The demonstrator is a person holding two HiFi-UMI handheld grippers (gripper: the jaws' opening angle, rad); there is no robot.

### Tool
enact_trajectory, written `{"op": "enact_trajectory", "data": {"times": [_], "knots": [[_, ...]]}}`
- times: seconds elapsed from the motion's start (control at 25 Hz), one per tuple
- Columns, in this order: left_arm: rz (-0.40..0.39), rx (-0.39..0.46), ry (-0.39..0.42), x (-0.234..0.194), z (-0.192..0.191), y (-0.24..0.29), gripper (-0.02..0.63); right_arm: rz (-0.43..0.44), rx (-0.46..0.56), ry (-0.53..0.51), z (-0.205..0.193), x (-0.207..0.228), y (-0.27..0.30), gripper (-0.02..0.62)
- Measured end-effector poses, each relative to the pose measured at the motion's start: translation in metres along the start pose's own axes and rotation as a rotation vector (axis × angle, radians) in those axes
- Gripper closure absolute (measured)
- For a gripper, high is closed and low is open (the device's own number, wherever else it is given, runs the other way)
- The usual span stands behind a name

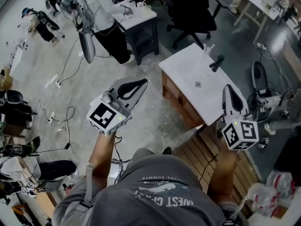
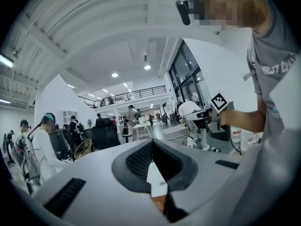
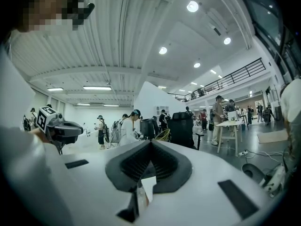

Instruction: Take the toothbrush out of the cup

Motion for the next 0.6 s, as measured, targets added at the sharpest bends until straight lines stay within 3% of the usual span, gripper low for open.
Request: {"op": "enact_trajectory", "data": {"times": [0.28, 0.6], "knots": [[-0.047, 0.016, -0.013, -0.014, -0.004, 0.033, 0.607, -0.043, -0.03, 0.005, -0.009, 0.017, 0.01, 0.584], [-0.168, 0.064, -0.026, -0.053, -0.019, 0.094, 0.607, -0.147, -0.062, -0.005, -0.02, 0.037, 0.042, 0.584]]}}
Point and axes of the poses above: the fingertips, and each gripper's own axes: y forward along the fingers, x to its right, z out of its top, the point moved 2 cm from there along -y, backward along the fingers
